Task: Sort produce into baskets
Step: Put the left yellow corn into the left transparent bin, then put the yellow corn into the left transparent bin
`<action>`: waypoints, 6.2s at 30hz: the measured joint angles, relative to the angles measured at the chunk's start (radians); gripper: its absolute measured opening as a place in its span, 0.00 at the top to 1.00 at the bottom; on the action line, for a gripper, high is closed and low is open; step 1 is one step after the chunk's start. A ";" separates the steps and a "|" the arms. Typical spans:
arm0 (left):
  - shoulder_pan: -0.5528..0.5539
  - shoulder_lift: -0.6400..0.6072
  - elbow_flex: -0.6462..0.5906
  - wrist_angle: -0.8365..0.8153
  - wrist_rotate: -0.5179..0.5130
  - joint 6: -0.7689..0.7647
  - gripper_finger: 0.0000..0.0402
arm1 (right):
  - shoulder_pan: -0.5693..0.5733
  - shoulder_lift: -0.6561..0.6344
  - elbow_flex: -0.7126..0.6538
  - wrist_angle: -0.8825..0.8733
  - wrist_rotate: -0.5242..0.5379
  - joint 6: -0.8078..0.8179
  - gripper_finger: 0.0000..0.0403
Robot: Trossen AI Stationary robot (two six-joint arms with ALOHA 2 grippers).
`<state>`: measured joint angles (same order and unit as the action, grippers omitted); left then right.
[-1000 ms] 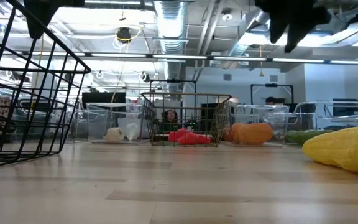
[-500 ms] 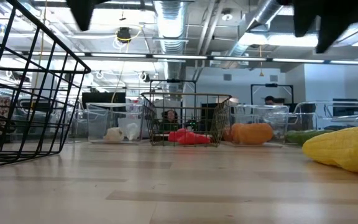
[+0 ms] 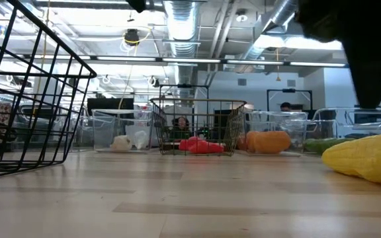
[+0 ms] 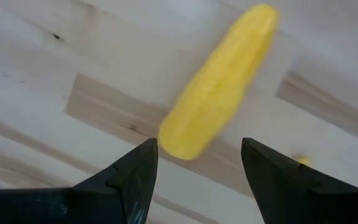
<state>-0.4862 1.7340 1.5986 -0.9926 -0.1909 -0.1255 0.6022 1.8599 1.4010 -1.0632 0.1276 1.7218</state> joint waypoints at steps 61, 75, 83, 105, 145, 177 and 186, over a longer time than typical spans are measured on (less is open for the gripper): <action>-0.002 -0.002 0.010 0.159 -0.173 0.360 0.23 | -0.128 -0.119 -0.001 0.704 0.076 -0.737 0.59; -0.001 -0.001 0.010 0.180 -0.209 0.408 0.49 | -0.128 -0.121 0.000 0.728 0.053 -0.737 0.59; -0.004 -0.001 0.009 0.175 -0.207 0.417 0.71 | -0.128 -0.120 0.000 0.748 0.046 -0.735 0.59; -0.002 -0.001 0.009 0.180 -0.209 0.420 0.73 | -0.133 -0.120 0.000 0.751 0.055 -0.725 0.47; 0.088 -0.029 0.009 -0.394 -0.301 0.185 0.73 | -0.272 -0.324 0.001 0.338 0.012 -0.833 0.43; 0.755 -0.554 -0.547 -0.426 -0.373 0.103 0.64 | -0.250 -0.301 0.000 0.334 0.015 -0.832 0.43; 0.758 -0.554 -0.583 -0.394 -0.382 0.126 0.48 | -0.250 -0.301 0.000 0.334 0.015 -0.832 0.43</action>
<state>0.2714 1.1797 1.0161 -1.3869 -0.5728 0.0002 0.3519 1.5589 1.4014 -0.7292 0.1431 0.8902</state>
